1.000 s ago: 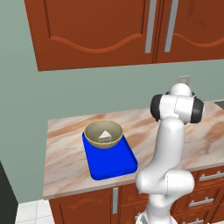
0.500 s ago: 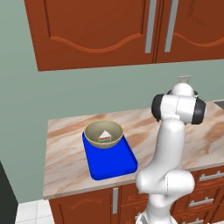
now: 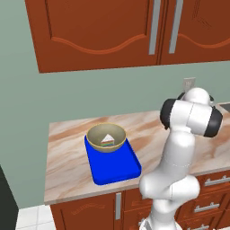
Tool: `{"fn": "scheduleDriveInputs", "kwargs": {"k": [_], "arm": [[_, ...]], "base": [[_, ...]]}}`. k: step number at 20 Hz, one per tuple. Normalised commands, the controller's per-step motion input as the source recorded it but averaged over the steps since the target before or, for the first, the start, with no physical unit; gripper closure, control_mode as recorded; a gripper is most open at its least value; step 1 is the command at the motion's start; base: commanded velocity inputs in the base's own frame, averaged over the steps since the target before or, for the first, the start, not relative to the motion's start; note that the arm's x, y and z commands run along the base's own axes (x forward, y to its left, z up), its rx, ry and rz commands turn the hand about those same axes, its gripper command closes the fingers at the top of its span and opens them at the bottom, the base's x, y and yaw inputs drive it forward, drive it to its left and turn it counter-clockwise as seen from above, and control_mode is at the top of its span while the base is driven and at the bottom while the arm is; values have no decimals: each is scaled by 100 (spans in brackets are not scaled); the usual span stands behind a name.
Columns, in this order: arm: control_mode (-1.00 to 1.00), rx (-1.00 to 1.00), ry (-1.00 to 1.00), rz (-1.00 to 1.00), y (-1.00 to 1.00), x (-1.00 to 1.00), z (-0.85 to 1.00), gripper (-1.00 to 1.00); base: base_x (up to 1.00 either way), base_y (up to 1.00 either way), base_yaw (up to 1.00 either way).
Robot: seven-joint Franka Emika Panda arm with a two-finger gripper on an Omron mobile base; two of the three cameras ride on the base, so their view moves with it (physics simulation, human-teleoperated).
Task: Place the bowl with cake and the cupcake onto the tray.
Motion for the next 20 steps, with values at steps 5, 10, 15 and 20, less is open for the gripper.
{"fn": "scheduleDriveInputs", "kwargs": {"k": [5, 10, 15, 20], "arm": [[-100, -7, -16, 5, 34, -54, 25, 100], [-100, -11, -2, 2, 36, -45, 40, 100], [-100, -8, 0, 3, 39, -39, 47, 100], [-100, 0, 0, 1, 39, -43, 39, 100]], "base": [[0, 0, 0], [0, 0, 0], [0, 0, 0], [0, 0, 0]]}}
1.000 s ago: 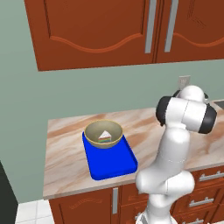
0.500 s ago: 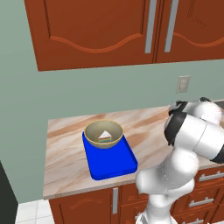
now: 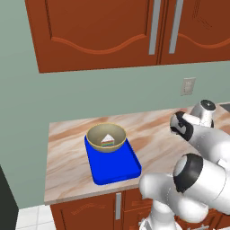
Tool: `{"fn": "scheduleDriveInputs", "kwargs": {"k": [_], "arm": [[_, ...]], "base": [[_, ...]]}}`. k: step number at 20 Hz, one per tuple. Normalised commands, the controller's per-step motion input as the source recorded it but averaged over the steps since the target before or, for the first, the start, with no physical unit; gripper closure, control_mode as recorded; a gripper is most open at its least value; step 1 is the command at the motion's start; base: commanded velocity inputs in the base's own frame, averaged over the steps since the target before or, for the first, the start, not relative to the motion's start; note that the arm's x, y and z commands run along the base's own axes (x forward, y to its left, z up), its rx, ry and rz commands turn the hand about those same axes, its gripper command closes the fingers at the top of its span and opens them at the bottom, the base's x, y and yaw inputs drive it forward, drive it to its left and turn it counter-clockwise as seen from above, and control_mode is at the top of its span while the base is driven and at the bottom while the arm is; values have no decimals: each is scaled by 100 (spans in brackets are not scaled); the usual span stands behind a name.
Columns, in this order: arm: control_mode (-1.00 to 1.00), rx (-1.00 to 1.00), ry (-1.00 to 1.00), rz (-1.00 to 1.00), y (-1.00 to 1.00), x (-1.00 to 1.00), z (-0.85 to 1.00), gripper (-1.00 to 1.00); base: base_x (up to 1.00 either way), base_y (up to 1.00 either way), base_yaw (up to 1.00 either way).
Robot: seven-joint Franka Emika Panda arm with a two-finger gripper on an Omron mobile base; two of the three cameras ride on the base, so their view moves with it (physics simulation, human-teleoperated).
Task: Place the bowl with cake and the cupcake onto the tray.
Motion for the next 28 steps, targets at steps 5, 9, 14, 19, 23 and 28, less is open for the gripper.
{"fn": "scheduleDriveInputs", "kwargs": {"k": [5, 9, 14, 19, 23, 28], "arm": [[-100, 0, 0, 2, 41, -41, 32, 100], [-100, 0, 0, 0, 45, -36, 29, 100], [-100, 0, 0, 1, 46, -35, 21, 100], [-100, 0, 0, 3, 45, -33, 16, 100], [-100, 0, 0, 5, 47, -29, 13, 100], [-100, 0, 0, 8, 49, -24, 16, 100]], "base": [[0, 0, 0], [0, 0, 0], [0, 0, 0], [0, 0, 0], [0, 0, 0], [0, 0, 0]]}}
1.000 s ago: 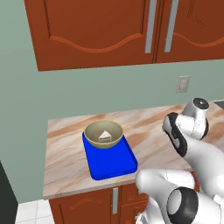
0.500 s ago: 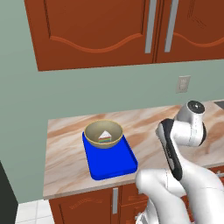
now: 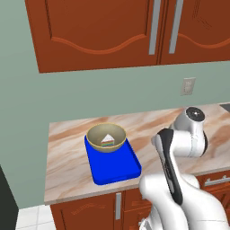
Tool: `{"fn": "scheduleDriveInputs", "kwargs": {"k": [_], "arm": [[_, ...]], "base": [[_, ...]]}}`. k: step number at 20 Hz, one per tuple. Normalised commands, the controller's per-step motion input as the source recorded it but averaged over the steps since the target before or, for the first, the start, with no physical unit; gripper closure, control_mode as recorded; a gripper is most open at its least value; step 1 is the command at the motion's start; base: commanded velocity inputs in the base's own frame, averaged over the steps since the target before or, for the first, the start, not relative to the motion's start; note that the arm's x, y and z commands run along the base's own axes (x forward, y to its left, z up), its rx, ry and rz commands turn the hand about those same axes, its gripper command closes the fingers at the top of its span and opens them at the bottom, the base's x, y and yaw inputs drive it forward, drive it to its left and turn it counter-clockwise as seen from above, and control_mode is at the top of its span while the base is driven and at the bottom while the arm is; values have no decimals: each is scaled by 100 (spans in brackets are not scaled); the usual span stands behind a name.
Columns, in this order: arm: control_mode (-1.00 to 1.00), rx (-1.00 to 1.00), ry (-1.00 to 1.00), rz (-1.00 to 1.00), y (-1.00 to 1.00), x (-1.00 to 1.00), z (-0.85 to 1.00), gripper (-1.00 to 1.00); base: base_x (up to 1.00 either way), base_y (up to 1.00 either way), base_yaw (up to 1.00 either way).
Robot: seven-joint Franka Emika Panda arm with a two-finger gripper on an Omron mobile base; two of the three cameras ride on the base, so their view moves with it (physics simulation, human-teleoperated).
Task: Place the bowl with cake and the cupcake onto the tray.
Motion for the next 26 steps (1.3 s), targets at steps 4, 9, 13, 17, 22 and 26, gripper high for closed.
{"fn": "scheduleDriveInputs", "kwargs": {"k": [4, 9, 13, 17, 22, 26], "arm": [[-100, 0, 0, 9, 51, -13, 19, 100], [-100, 0, 0, 7, 47, -12, 18, 100], [-100, 0, 0, 5, 44, -19, 10, 100], [-100, 0, 0, 3, 41, -21, 0, 100], [-100, 0, 0, 0, 39, -12, -7, 100], [-100, 4, -1, 0, 21, 0, -31, 100]], "base": [[0, 0, 0], [0, 0, 0], [0, 0, 0], [0, 0, 0], [0, 0, 0], [0, 0, 0]]}}
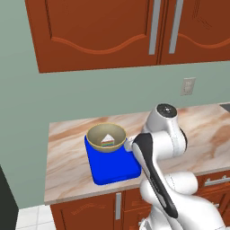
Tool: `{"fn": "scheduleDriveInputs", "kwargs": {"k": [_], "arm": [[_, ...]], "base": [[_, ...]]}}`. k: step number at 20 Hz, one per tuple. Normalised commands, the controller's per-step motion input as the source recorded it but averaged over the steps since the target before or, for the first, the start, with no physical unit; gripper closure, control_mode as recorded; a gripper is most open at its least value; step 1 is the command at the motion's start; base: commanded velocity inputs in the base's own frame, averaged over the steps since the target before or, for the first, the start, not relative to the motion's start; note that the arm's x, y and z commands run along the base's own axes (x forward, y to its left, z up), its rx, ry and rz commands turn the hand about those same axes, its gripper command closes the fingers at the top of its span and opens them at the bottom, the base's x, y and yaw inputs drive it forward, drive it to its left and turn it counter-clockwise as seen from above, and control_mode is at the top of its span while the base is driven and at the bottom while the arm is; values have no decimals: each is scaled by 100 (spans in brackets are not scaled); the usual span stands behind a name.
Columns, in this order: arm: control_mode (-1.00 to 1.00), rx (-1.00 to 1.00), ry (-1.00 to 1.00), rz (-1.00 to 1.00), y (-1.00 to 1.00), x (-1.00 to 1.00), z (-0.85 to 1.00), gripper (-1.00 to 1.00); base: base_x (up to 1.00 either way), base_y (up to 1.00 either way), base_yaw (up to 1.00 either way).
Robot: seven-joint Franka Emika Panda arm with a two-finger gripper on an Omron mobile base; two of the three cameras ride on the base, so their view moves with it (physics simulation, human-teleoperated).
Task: Place the bowl with cake and the cupcake onto the tray.
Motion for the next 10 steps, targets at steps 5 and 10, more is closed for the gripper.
{"fn": "scheduleDriveInputs", "kwargs": {"k": [5, 10], "arm": [[-100, 6, 1, 0, 15, 0, -31, 100], [-100, 9, 2, 0, 13, 0, -29, 100]], "base": [[0, 0, 0], [0, 0, 0]]}}
